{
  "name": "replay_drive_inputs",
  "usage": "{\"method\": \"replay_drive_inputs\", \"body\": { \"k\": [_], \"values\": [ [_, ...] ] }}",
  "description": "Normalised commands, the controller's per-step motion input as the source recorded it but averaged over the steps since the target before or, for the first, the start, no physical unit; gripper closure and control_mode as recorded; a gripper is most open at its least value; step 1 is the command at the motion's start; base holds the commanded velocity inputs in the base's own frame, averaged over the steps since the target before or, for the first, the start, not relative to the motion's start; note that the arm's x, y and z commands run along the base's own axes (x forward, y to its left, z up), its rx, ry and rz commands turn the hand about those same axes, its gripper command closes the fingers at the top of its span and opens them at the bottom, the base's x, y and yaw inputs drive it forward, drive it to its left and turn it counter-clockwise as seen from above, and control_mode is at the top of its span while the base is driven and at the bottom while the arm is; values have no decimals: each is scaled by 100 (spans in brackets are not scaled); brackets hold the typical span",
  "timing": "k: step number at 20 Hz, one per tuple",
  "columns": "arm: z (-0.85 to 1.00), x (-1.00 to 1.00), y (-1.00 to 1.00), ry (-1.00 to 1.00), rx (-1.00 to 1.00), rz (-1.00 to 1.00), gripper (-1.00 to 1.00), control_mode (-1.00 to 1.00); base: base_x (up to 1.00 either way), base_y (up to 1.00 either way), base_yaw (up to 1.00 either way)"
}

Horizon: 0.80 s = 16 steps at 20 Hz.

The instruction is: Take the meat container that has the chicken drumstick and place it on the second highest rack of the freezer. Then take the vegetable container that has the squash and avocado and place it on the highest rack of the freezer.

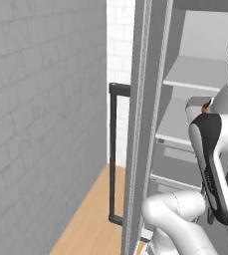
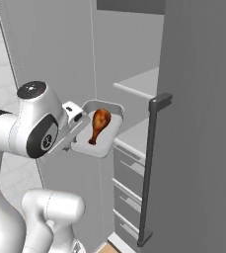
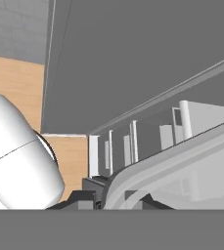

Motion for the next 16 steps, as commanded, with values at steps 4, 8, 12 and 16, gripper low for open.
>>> {"method": "replay_drive_inputs", "body": {
  "k": [4, 8, 12, 16],
  "values": [
    [0, 0, 0, 0, 0, 0, 100, 100, -45, -15, 0],
    [0, 0, 0, 0, 0, 0, 100, 100, -58, -21, 0],
    [0, 0, 0, 0, 0, 0, 100, 100, -4, -30, 0],
    [0, 0, 0, 0, 0, 0, 100, 100, 19, -3, 0]
  ]
}}
